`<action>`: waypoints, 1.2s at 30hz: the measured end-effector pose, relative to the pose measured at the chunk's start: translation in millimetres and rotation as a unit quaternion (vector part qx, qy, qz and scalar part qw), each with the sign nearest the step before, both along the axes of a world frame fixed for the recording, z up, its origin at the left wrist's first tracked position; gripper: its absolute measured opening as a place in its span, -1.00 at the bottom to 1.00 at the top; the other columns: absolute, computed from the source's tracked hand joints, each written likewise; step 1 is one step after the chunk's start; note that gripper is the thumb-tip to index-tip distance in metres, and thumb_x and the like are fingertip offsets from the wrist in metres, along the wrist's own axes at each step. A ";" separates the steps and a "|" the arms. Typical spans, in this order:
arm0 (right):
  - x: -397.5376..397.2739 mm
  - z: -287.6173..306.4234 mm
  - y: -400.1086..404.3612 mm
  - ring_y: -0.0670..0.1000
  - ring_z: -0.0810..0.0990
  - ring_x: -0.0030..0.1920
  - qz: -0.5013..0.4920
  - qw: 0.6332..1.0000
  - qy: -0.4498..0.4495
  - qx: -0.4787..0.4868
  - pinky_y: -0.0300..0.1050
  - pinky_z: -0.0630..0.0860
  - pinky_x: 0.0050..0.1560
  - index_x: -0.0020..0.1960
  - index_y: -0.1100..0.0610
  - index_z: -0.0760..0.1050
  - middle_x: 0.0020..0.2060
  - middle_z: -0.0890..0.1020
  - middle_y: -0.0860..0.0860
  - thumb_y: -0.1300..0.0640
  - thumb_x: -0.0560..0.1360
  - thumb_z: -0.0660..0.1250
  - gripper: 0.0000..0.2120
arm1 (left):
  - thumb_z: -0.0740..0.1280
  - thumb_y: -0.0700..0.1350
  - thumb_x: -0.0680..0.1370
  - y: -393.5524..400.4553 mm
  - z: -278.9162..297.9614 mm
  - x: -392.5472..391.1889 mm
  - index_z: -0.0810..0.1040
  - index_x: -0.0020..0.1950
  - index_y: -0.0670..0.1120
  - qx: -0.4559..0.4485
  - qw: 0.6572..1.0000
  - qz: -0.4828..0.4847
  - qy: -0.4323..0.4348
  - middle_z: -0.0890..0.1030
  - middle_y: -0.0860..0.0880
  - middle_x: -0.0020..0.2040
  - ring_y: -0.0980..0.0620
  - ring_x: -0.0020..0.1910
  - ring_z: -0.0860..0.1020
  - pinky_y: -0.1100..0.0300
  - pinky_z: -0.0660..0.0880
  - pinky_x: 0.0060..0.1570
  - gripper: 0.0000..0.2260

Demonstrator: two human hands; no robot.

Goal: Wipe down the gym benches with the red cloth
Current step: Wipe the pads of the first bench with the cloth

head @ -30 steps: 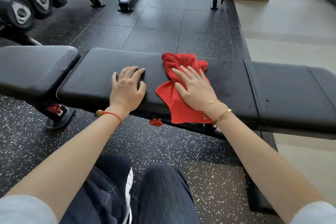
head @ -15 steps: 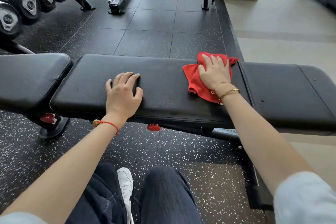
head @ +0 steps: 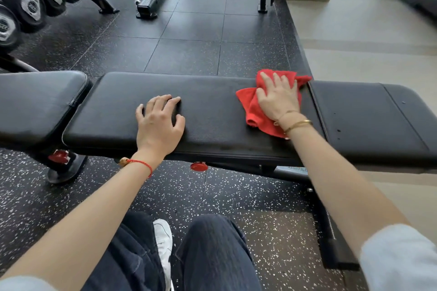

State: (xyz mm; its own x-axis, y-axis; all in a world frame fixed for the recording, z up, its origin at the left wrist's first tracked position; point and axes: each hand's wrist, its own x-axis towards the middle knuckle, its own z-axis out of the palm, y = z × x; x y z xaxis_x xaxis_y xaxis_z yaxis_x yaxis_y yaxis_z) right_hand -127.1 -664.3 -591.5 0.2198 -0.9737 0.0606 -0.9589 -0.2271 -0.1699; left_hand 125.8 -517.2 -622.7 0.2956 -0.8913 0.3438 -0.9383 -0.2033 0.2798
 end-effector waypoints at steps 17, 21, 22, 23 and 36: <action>-43.5 -10.9 78.2 0.06 0.14 0.54 0.086 0.994 -0.060 -0.038 0.06 -0.05 0.55 0.52 -0.08 0.22 0.53 0.24 0.02 0.00 0.62 0.10 -0.54 | 0.18 0.00 0.59 3.5 -4.1 4.7 0.43 0.43 0.02 0.000 1.000 -0.015 0.005 0.43 -0.02 0.44 -0.04 0.47 0.30 -0.17 0.11 0.47 -0.60; -88.3 -2.4 47.8 0.11 0.11 0.55 0.013 0.999 -0.044 -0.011 0.09 -0.08 0.55 0.54 -0.03 0.18 0.54 0.19 0.10 0.03 0.64 0.08 -0.53 | 0.18 0.01 0.57 3.0 -3.6 3.7 0.45 0.41 0.02 -0.006 1.000 -0.014 0.004 0.45 -0.02 0.42 -0.04 0.45 0.33 -0.17 0.13 0.46 -0.60; -87.6 -2.9 47.2 0.11 0.09 0.55 0.011 0.999 -0.037 -0.010 0.08 -0.10 0.55 0.55 -0.02 0.16 0.55 0.18 0.11 0.03 0.64 0.07 -0.52 | 0.18 0.01 0.57 2.8 -3.4 3.1 0.46 0.40 0.02 -0.010 1.000 -0.013 0.005 0.46 -0.02 0.41 -0.04 0.44 0.33 -0.17 0.13 0.45 -0.60; -84.7 -3.7 50.2 0.11 0.08 0.56 0.010 0.999 -0.033 -0.010 0.08 -0.11 0.55 0.55 -0.01 0.14 0.55 0.17 0.11 0.03 0.64 0.07 -0.52 | 0.17 0.02 0.56 2.7 -3.3 2.7 0.46 0.39 0.02 -0.012 1.000 -0.013 0.007 0.46 -0.02 0.40 -0.04 0.43 0.34 -0.17 0.13 0.45 -0.60; -59.7 -3.7 33.7 0.11 0.05 0.56 0.036 0.998 -0.047 0.009 0.09 -0.16 0.55 0.56 -0.05 0.13 0.56 0.13 0.09 -0.03 0.64 0.05 -0.51 | 0.20 -0.06 0.60 2.8 -1.4 -2.7 0.41 0.45 -0.02 0.012 1.000 -0.003 -0.002 0.40 -0.05 0.45 -0.07 0.48 0.28 -0.20 0.07 0.49 -0.61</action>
